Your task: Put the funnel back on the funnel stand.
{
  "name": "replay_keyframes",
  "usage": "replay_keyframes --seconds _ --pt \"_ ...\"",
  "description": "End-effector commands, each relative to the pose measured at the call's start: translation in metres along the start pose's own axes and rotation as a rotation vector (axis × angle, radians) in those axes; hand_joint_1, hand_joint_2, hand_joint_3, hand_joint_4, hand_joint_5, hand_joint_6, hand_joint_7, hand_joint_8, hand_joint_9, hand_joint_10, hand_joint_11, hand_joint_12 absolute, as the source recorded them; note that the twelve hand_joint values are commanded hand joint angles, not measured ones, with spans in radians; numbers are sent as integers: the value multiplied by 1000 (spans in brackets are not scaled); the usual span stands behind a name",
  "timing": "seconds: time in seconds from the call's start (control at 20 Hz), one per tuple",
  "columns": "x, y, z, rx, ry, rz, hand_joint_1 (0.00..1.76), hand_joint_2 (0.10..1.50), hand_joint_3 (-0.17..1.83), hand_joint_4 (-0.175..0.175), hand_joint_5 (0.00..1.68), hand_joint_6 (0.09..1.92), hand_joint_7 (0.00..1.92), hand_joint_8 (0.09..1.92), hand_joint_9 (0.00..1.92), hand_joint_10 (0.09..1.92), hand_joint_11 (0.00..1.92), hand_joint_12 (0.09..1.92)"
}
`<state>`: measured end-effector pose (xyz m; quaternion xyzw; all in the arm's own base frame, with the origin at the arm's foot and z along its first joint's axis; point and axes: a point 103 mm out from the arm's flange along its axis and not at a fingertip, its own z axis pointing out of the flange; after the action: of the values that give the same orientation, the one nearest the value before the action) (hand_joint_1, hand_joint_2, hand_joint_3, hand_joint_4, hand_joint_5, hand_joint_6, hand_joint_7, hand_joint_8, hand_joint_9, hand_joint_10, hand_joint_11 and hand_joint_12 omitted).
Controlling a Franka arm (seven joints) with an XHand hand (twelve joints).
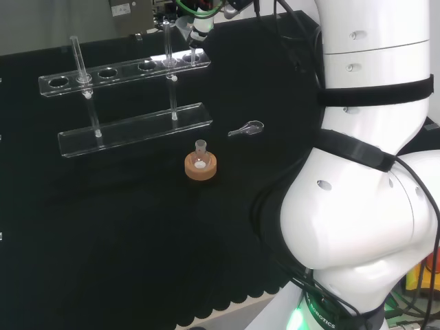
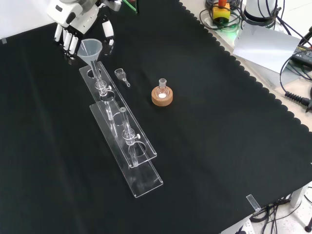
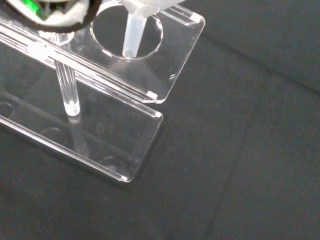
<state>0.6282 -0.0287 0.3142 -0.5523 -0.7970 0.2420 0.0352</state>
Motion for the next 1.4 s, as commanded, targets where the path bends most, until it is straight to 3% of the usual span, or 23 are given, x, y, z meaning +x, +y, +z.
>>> replay_keyframes --seconds 0.05,0.85,1.4 --pt "0 1 2 1 -3 3 830 682 652 -11 682 624 625 603 865 431 465 1303" --pt "-1 15 22 0 19 7 830 682 647 -26 541 587 512 620 785 443 439 1311" --pt "8 10 25 48 47 4 778 653 650 -37 262 87 78 674 363 654 217 1425"
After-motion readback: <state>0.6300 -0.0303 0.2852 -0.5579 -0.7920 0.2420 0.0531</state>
